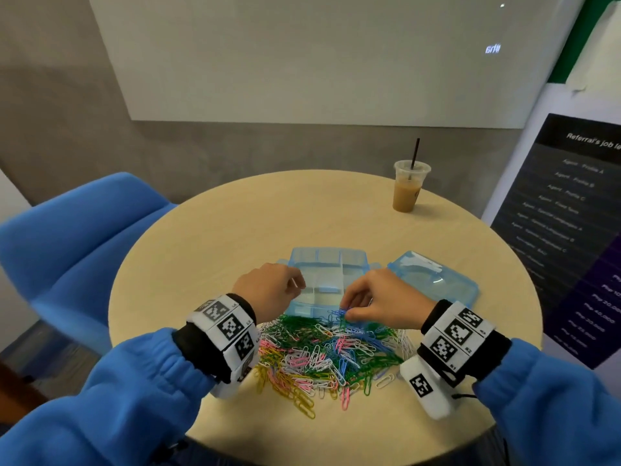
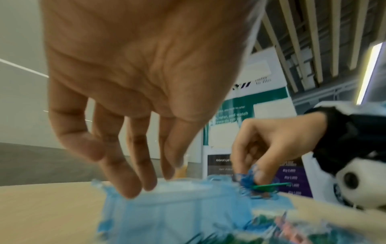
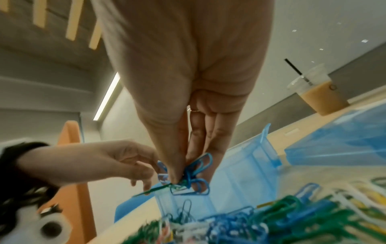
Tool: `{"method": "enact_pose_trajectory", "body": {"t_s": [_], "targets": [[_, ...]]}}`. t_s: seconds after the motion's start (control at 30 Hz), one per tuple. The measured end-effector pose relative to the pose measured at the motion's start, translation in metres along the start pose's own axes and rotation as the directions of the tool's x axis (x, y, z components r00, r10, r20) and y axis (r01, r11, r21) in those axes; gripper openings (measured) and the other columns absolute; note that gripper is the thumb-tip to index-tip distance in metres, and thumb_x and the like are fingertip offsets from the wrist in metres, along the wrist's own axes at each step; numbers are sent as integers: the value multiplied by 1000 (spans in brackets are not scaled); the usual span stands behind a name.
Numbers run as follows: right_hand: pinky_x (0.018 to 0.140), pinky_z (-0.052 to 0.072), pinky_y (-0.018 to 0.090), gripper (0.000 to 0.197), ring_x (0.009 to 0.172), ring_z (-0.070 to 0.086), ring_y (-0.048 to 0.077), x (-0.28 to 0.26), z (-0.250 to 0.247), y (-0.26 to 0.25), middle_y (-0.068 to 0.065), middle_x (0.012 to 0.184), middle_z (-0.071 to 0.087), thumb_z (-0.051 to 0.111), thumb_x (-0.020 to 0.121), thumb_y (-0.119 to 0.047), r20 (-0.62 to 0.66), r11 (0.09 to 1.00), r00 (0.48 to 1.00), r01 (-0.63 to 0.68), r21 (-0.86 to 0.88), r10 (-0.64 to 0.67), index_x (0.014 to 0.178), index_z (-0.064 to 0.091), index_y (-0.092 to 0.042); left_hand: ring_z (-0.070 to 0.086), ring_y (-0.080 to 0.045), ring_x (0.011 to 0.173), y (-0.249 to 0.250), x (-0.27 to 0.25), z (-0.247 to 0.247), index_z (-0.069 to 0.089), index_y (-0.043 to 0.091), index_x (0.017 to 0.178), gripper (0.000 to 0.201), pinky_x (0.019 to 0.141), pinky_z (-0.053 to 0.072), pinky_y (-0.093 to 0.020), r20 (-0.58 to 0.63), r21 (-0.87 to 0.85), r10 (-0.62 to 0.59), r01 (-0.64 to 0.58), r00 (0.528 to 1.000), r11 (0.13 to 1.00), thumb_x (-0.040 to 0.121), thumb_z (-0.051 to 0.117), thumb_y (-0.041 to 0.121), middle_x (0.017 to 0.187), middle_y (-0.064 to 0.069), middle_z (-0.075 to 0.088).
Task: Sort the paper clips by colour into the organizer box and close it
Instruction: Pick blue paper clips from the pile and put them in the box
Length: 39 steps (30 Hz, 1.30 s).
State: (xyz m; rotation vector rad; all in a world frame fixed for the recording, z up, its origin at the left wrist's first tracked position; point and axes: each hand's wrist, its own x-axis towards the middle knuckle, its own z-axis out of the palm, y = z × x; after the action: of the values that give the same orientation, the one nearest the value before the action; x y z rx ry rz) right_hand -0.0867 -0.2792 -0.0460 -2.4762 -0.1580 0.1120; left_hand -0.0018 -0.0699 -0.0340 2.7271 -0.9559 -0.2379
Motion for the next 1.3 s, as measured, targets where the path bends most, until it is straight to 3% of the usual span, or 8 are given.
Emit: {"method": "enact_pose_trajectory", "body": {"t_s": [0.13, 0.3, 0.4, 0.67, 0.8, 0.97, 1.1, 1.3], "targets": [[67, 54, 18, 10, 70, 71, 9, -1, -12, -4, 5, 78, 75, 79, 79, -13, -49, 995, 999, -6, 104, 12, 89, 76, -9, 64, -22, 95, 14, -12, -5, 55, 15, 124, 34, 83, 53, -37, -1, -436, -1, 1, 1000, 900, 105, 35, 35, 116, -2, 64], [72, 58, 23, 11, 71, 71, 12, -4, -24, -19, 7, 79, 75, 78, 80, -11, -128, 987, 991, 53, 154, -34, 90, 77, -8, 65, -26, 97, 30, -11, 3, 54, 11, 124, 52, 86, 53, -37, 251, -924, -75, 262, 965, 279, 99, 35, 52, 110, -12, 63], [70, 57, 23, 11, 70, 70, 10, -2, -27, -29, 4, 77, 74, 77, 80, -13, -196, 984, 977, 109, 140, -81, 90, 77, -11, 68, -29, 96, 35, -4, 13, 54, 8, 126, 60, 82, 55, -37, 321, -947, -56, 321, 945, -9, 98, 34, 56, 113, -18, 63], [65, 54, 18, 7, 67, 68, 7, 10, -15, -28, 0, 72, 72, 76, 78, -11, -267, 998, 963, 46, 42, -33, 84, 76, -13, 69, -33, 96, 61, -3, 29, 52, -6, 118, 55, 82, 59, -39, 338, -786, 10, 288, 941, -547, 105, 27, 42, 100, -23, 71], [67, 57, 21, 8, 67, 70, 9, 12, -12, -25, 3, 73, 73, 77, 77, -11, -252, 998, 968, 5, 60, 10, 86, 76, -10, 63, -35, 102, 61, -1, 36, 48, -11, 124, 58, 77, 56, -47, 410, -688, 37, 336, 911, -643, 106, 27, 40, 118, -28, 62], [59, 56, 19, 8, 64, 71, 12, 11, -13, -23, 5, 71, 73, 77, 78, -10, -217, 991, 976, -9, 135, 39, 86, 76, -8, 71, -35, 86, 57, 0, 38, 57, -9, 111, 50, 72, 58, -46, 409, -688, 61, 352, 910, -635, 107, 28, 32, 102, -27, 68], [62, 60, 28, 7, 68, 72, 20, 12, -13, -24, 8, 72, 73, 77, 78, -8, -209, 975, 976, -13, 220, 60, 86, 75, -7, 73, -34, 79, 52, -1, 36, 56, -10, 111, 44, 71, 58, -43, 402, -707, 65, 355, 913, -612, 107, 29, 25, 101, -27, 69], [64, 58, 29, 9, 71, 72, 22, 17, -13, -21, 14, 76, 73, 78, 79, -7, -202, 935, 972, -41, 353, 119, 86, 75, -4, 72, -38, 83, 44, -2, 38, 54, -15, 112, 54, 76, 55, -46, 418, -672, 80, 367, 905, -643, 107, 27, 32, 116, -33, 63]]}}
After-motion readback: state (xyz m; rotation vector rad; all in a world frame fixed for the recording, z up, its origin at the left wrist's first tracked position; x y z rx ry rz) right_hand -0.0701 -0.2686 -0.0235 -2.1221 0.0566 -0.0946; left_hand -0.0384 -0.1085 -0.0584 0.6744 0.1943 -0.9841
